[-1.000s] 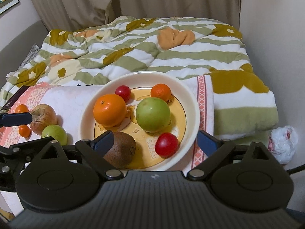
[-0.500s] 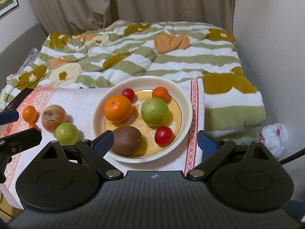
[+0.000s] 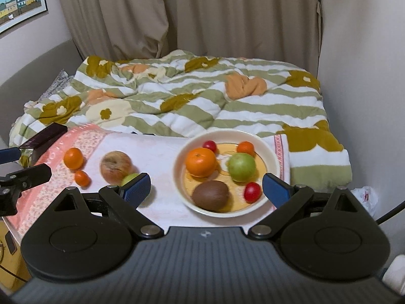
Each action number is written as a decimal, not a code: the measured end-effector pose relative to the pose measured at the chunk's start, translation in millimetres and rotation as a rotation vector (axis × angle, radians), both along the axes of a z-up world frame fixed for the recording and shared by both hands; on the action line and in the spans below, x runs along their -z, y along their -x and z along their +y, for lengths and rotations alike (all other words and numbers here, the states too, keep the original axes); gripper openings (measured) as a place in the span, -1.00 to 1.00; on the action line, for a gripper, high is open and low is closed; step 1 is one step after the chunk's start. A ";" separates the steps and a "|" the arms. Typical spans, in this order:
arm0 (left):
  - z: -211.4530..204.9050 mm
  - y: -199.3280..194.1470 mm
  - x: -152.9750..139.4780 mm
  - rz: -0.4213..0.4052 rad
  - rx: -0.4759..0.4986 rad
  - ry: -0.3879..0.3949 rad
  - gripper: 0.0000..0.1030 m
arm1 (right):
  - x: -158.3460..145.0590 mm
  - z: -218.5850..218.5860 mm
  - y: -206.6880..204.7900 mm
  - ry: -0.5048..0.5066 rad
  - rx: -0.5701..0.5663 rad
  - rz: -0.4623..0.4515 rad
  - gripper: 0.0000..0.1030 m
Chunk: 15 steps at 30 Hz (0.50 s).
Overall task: Organize fruits
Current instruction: 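Move both tools back toward the small mandarin and green apple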
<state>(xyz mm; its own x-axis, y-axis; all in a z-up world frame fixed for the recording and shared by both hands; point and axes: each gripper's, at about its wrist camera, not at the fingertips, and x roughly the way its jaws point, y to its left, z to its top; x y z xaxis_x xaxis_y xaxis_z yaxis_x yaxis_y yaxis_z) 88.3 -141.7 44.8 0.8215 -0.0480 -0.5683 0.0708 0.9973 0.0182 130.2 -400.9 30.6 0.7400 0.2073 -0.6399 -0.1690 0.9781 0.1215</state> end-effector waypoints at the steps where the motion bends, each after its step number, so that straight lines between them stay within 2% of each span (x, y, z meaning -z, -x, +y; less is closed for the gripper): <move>1: 8.0 1.8 -0.8 -0.009 0.000 -0.002 0.98 | -3.0 6.0 2.8 0.004 0.006 -0.005 1.00; 6: 47.6 3.6 -1.1 -0.016 0.037 -0.023 0.98 | -14.6 42.5 19.7 0.022 0.063 -0.027 1.00; 15: 116.8 -15.1 17.7 0.039 0.141 -0.013 0.98 | 2.2 113.3 31.8 0.041 0.159 0.013 1.00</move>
<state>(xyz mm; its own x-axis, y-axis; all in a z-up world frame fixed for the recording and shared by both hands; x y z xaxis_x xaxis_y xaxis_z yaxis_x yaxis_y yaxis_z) 103.4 -24.9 27.1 0.7842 -0.1542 -0.6010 0.2113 0.9771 0.0251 98.4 -287.6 28.4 0.7527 0.0616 -0.6555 -0.0100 0.9966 0.0821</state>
